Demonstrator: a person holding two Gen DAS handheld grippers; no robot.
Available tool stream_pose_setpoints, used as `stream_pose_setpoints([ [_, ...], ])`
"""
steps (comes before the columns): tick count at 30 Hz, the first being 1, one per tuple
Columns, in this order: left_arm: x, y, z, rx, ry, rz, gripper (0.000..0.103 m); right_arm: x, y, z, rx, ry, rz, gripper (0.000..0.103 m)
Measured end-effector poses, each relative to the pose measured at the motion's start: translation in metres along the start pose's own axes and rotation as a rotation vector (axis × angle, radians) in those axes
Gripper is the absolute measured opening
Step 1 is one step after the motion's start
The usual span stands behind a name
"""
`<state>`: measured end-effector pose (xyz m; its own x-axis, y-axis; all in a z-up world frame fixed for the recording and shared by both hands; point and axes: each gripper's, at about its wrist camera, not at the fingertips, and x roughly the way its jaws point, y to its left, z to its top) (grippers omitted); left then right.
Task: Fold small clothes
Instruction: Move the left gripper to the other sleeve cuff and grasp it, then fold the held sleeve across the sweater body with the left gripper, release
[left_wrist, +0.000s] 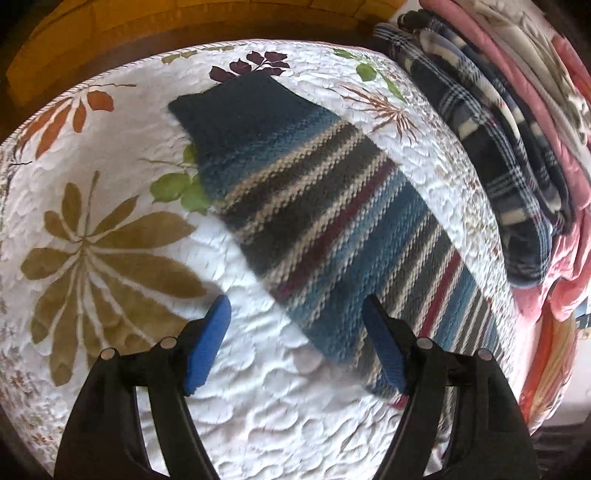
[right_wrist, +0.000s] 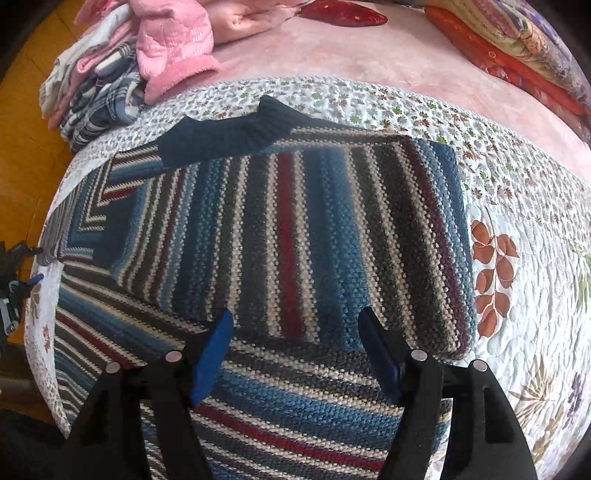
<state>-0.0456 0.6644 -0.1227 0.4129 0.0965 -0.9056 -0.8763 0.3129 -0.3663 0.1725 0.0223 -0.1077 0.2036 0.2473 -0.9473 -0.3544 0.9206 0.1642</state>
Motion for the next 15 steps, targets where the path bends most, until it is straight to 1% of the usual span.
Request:
stream_pose_setpoints([
  [5,0.007,-0.008,0.005,0.005,-0.016,-0.011,0.075,0.002,0.003,0.000,-0.027,0.001,-0.018,0.070],
  [6,0.007,-0.012,0.006,0.018,-0.016,-0.032,0.070,0.002,0.004,0.000,-0.034,0.001,-0.023,0.070],
  [7,0.008,-0.015,0.006,0.028,-0.015,-0.043,0.068,0.003,0.006,-0.001,-0.045,0.000,-0.028,0.070],
  [8,0.009,-0.019,0.006,0.037,-0.014,-0.059,0.063,0.003,0.007,0.000,-0.051,0.000,-0.030,0.070],
  [9,0.010,-0.022,0.005,0.042,-0.007,-0.078,0.051,0.004,0.008,0.000,-0.059,-0.001,-0.035,0.070],
  [10,0.011,-0.023,0.003,0.047,-0.003,-0.083,0.045,0.004,0.010,0.000,-0.063,-0.002,-0.037,0.070],
  [12,0.011,-0.026,0.000,0.059,-0.008,-0.077,0.024,0.005,0.011,0.000,-0.069,-0.001,-0.038,0.070],
  [14,0.010,-0.027,-0.001,0.061,-0.015,-0.092,0.016,0.006,0.013,-0.001,-0.077,0.003,-0.041,0.071],
  [15,0.008,-0.029,-0.001,0.061,-0.026,-0.103,0.015,0.006,0.013,-0.002,-0.079,0.003,-0.043,0.071],
])
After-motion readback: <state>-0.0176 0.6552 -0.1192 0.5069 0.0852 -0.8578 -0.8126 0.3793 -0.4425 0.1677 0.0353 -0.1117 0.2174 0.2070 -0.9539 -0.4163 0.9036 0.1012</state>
